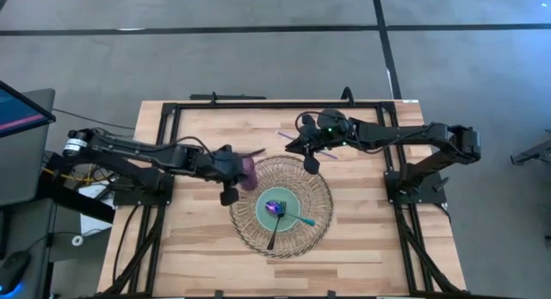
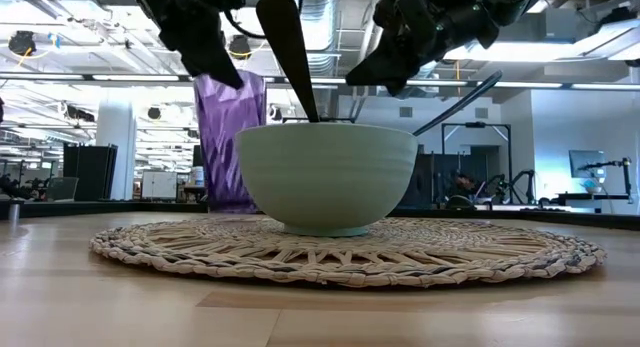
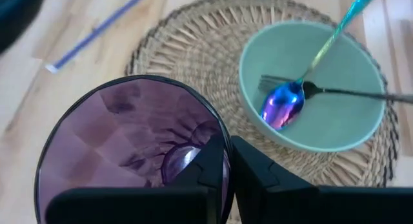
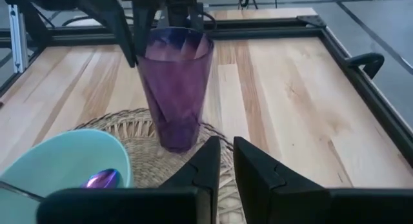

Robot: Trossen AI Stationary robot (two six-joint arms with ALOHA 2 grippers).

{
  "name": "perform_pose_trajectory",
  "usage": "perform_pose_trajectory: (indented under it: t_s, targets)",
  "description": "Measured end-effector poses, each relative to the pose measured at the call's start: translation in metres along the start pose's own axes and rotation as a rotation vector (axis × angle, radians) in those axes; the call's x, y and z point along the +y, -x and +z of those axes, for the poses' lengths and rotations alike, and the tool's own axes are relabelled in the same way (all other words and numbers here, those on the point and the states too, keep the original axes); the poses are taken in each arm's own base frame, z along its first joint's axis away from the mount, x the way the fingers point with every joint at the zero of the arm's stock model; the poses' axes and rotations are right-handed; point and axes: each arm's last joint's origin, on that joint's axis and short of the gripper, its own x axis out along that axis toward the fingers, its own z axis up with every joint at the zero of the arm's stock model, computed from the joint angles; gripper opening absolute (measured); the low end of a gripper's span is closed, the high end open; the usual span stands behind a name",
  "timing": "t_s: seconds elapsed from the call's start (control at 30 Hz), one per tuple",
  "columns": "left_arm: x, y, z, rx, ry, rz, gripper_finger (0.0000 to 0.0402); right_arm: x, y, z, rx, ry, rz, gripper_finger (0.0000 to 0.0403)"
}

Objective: Pick & Place Utensil
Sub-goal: Put the violet cup on the brown mat to the top left of the blue bowl, then put the violet straw into the cup on the brown mat

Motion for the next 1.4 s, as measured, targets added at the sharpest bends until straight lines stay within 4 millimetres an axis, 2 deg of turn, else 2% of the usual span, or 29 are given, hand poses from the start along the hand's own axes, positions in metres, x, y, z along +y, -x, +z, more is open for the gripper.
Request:
perform_pose_trajectory:
  t_s: [0.27,0.43,0.57,0.8,0.93,1.1,1.23,1.4]
  targets:
    - [-0.004,-0.019,-0.001,0.041,-0.013,0.008,0.0031,0.000,0.000,-0.001,0.008,-0.028,0.001,0.0038]
    - [-0.003,-0.021,-0.006,0.076,-0.017,0.017,0.0063,0.000,0.000,-0.001,0.009,-0.031,0.001,0.0038]
    - [-0.004,-0.020,-0.001,0.029,-0.028,0.008,0.0085,0.003,-0.001,-0.001,0.009,-0.026,0.007,0.0038]
    - [-0.005,-0.017,0.007,-0.052,-0.098,-0.002,0.0095,0.015,-0.003,0.000,0.011,-0.015,0.040,0.0060]
    - [-0.003,-0.008,0.010,-0.093,-0.098,-0.004,0.0095,0.023,-0.004,0.001,0.012,0.009,0.036,0.0086]
    - [0.000,0.013,0.016,-0.182,-0.082,-0.013,0.0095,0.028,-0.006,0.001,0.020,0.040,-0.035,0.0123]
    - [0.003,0.032,0.020,-0.266,-0.066,-0.022,0.0095,0.021,-0.005,-0.003,0.060,-0.014,-0.130,0.0150]
    - [0.006,0.049,0.021,-0.329,-0.052,-0.023,0.0095,0.004,-0.005,-0.018,0.182,-0.084,-0.178,0.0172]
